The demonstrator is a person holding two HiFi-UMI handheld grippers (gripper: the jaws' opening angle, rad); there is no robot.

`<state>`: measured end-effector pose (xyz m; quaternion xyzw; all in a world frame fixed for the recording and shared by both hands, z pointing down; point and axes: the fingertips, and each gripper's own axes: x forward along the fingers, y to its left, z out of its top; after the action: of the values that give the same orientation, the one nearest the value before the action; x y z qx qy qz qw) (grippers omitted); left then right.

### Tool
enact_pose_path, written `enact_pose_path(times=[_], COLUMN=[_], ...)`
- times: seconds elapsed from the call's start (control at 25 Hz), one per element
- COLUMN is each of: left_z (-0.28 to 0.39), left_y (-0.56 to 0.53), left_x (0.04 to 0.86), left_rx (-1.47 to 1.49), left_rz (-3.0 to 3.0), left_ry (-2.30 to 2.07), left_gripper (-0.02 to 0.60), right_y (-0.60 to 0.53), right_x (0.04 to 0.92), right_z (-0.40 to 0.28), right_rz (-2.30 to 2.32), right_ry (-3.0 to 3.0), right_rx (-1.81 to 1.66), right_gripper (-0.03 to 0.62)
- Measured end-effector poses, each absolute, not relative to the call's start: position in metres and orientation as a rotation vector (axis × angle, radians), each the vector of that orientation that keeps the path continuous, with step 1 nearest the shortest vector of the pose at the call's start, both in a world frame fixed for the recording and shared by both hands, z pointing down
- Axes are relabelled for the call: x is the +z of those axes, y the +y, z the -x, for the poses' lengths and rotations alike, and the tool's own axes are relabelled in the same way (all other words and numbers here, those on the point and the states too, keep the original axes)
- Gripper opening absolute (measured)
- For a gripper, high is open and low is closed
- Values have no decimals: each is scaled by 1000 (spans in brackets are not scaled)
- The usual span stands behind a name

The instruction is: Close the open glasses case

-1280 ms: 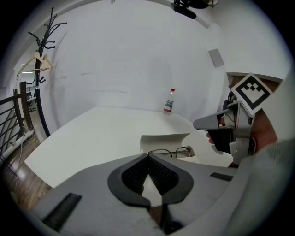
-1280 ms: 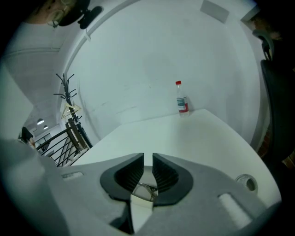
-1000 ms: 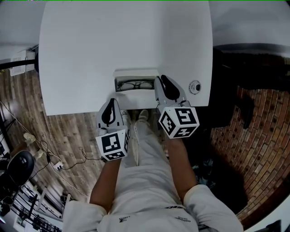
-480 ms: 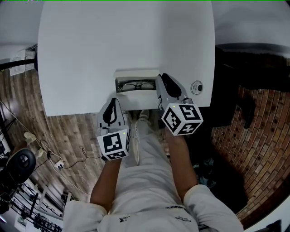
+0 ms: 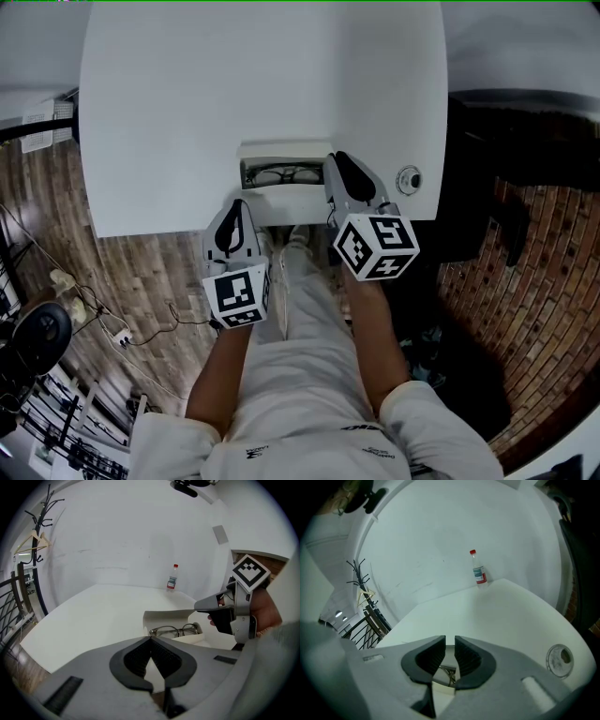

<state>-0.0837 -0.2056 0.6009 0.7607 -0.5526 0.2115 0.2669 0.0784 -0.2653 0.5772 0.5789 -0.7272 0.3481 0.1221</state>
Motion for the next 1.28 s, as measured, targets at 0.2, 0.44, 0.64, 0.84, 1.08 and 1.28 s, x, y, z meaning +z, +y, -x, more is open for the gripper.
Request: enact_pose_path(times=[0.2,0.44,0.64,0.84,1.08,1.28], left_z=[86,83,83,83,83,82], left_y=[-206,-205,-203,-201,-197,-193], left_x=[596,594,594,591,586,583], left_rx=[569,562,562,559,550,543], left_rz=[-2058,-2063,-2061,-2064,-2071,-2073], left_ry=[-1494,-1494,-1498,-1503,-1508,-1512], left_gripper=[-2,-2,-2,-2,-2,-2], right_y=[-263,-260,-255,-251,-243,-236], right_x=[575,576,577,578,577,579], right_z=[-76,-76,-76,-76,-76,-75], right_rz=[-1685,-1690,-1680,-1681,-1683,-1677], right_ry=[-2123,-2127,-2132,-2126,-2128,-2122], right_rx=[1020,1024,1020,1027,1038,1041], right_gripper=[57,57,57,57,57,57])
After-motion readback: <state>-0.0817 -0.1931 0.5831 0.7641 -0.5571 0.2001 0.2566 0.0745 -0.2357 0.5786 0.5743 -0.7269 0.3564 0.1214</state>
